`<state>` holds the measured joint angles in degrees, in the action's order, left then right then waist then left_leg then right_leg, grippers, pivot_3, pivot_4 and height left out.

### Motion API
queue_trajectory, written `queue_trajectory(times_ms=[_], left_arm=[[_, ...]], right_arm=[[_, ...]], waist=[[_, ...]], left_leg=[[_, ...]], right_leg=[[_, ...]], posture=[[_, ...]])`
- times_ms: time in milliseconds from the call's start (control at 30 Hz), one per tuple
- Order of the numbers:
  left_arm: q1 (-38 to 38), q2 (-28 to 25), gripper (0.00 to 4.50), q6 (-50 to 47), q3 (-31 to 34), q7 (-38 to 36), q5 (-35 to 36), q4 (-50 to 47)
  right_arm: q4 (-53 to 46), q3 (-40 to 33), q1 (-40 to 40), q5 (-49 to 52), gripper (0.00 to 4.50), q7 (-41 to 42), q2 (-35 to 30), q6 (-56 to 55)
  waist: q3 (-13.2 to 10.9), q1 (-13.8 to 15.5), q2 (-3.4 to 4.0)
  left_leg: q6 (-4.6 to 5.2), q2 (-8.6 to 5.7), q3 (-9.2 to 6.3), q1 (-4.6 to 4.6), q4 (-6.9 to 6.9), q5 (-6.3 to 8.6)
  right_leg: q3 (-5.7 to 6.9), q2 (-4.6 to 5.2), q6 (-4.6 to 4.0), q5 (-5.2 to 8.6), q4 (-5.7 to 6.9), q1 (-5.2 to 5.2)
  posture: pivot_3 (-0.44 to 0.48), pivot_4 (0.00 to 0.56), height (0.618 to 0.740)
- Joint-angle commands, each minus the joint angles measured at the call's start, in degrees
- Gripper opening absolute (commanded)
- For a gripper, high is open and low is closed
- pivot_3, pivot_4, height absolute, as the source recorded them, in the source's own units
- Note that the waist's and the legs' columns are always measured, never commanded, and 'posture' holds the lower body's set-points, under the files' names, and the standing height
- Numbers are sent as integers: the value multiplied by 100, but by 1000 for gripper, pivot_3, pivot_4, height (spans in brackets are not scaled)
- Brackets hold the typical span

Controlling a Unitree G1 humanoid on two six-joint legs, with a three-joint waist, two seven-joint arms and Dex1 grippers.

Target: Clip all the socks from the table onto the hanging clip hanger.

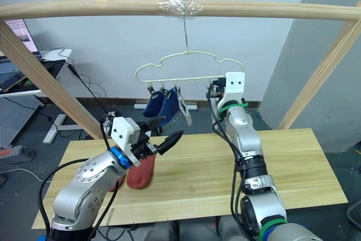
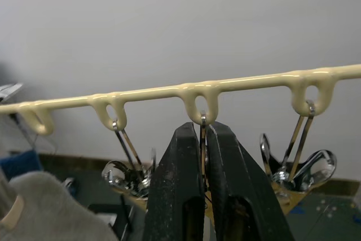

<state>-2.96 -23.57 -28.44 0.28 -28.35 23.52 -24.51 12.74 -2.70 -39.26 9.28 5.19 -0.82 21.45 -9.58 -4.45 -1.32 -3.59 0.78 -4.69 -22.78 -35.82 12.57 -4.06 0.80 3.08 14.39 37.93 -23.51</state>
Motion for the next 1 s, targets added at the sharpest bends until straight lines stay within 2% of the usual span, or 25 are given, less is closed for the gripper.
queue_trajectory(times_ms=[33,133,200,400,667,767,1000], left_arm=[[83,-130,4500,132,-38,295,-629,767],[-243,-60,4500,362,97,586,-964,1840],[-533,-127,4500,706,-39,578,-1300,2696],[-1181,-89,4500,1041,-181,629,-1816,4378],[-1098,-29,4500,726,-231,447,-1945,4774],[-1104,61,3949,679,-307,200,-1902,5047],[-1015,140,2155,939,-460,-2,-2090,5218]], right_arm=[[-799,-73,37,439,26,484,-359,951],[-1229,-63,107,602,26,688,-636,1504],[-1474,-59,193,687,26,755,-747,1790],[-1901,-113,371,775,26,645,-748,2256],[-2209,-184,478,839,26,514,-763,2537],[-2202,-240,444,849,0,496,-779,2579],[-2180,-260,453,840,0,497,-779,2581]], waist=[[-2,0,4],[-11,-8,12],[-11,-8,12],[-11,-27,12],[-11,-31,12],[-11,-31,11],[5,-33,27]], left_leg=[[0,0,0,2,0,0],[0,0,-1,1,0,0],[0,1,-4,0,0,0],[0,-1,0,-4,1,0],[0,0,-3,-5,3,0],[0,-1,-2,-3,-1,0],[0,-1,-1,7,0,0]], right_leg=[[0,0,5,4,-1,1],[2,-1,7,7,-1,0],[6,-2,7,7,1,-1],[4,1,9,6,-7,-1],[5,2,9,6,-6,-2],[5,2,10,6,-4,0],[4,2,11,6,-2,8]], posture=[[2,147,740],[-19,153,740],[-28,155,740],[-66,156,740],[-80,150,740],[-80,150,740],[-78,132,740]])
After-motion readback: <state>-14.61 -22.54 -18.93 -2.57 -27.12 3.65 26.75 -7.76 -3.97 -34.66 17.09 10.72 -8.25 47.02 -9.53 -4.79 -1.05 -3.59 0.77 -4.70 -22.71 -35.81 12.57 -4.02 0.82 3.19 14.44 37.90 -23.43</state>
